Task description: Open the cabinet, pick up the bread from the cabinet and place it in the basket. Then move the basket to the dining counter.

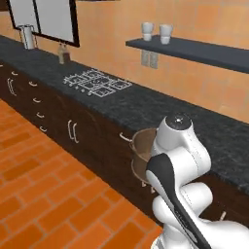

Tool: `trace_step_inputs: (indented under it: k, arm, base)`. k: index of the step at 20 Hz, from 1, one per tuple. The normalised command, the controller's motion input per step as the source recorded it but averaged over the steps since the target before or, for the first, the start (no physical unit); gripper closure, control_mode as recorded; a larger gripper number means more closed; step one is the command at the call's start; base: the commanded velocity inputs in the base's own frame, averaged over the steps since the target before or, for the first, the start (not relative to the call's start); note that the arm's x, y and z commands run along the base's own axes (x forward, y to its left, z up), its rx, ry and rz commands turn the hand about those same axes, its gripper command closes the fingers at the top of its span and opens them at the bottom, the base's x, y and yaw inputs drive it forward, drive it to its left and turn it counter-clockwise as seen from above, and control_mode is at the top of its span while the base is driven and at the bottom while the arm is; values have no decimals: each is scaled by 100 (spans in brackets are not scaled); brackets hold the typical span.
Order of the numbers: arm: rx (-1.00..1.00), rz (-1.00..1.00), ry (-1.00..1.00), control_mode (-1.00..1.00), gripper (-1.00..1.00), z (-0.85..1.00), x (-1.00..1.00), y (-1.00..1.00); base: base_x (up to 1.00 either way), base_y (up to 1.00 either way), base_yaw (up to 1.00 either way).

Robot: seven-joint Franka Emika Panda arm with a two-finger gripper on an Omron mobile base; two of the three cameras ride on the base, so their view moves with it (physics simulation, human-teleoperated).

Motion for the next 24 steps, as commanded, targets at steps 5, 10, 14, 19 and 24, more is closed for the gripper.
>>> trace_step_inputs:
  k: [5,10,14,19,24]
  arm:
    - [0,0,0,100,100,0,0,0]
    - [0,0,0,100,100,0,0,0]
    - [0,0,0,100,100,0,0,0]
    - [0,0,0,100,100,0,0,0]
    - [0,0,0,100,100,0,0,0]
  base:
    - [-18,0,100]
    - [-14,0,100]
    - [62,6,72]
    - [97,100,14]
    - [39,100,2]
